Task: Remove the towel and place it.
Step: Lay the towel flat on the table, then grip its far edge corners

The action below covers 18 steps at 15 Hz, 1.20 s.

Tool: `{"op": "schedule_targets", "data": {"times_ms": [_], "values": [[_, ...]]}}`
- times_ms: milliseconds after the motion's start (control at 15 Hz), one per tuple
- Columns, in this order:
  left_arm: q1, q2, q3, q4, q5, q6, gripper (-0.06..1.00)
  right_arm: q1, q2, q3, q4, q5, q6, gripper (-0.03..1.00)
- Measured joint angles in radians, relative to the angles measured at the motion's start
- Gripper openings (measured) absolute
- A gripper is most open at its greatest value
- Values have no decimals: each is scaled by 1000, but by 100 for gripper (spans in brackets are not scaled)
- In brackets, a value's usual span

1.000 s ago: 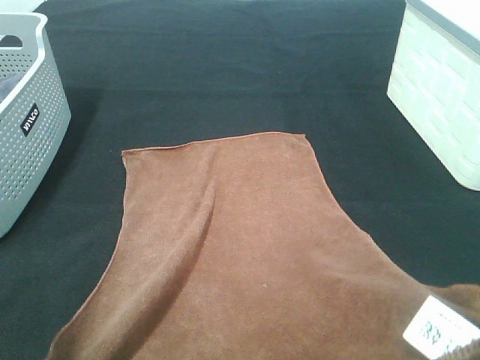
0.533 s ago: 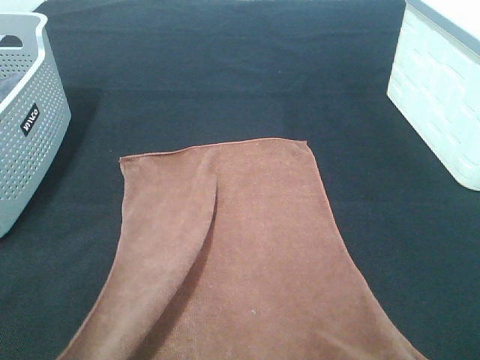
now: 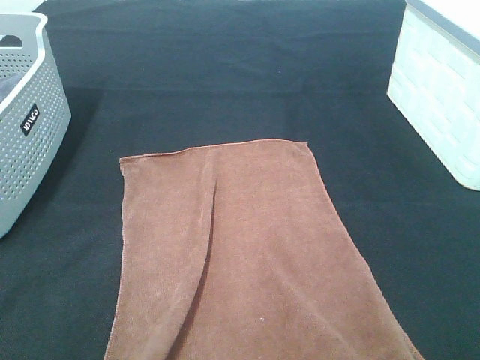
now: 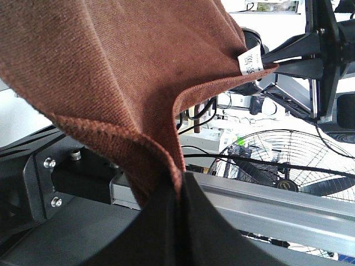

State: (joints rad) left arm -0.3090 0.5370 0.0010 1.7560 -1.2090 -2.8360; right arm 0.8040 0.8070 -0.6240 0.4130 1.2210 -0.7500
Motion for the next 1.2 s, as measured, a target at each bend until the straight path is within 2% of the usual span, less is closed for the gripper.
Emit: {"op": "schedule_targets", "data": {"times_ms": [467, 533, 600, 667, 733, 800, 867, 1000, 1200], "values": [[0, 0, 0, -2, 0, 63, 0, 0, 0, 69, 0, -1, 0, 0], [0, 0, 0, -3, 0, 68, 6, 0, 0, 69, 0, -1, 0, 1], [0, 0, 0, -3, 0, 77, 18, 0, 0, 69, 0, -1, 0, 6], [0, 0, 0, -3, 0, 84, 35, 0, 0, 69, 0, -1, 0, 17], [0, 0, 0, -3, 0, 86, 55, 0, 0, 69, 0, -1, 0, 33], [0, 0, 0, -3, 0, 86, 73, 0, 0, 69, 0, -1, 0, 54], [0, 0, 0, -3, 0, 86, 80, 0, 0, 69, -1, -1, 0, 65], [0, 0, 0, -4, 0, 93, 81, 0, 0, 69, -22, -1, 1, 72], [0, 0, 0, -4, 0, 93, 78, 0, 0, 69, -56, -1, 32, 74]]}}
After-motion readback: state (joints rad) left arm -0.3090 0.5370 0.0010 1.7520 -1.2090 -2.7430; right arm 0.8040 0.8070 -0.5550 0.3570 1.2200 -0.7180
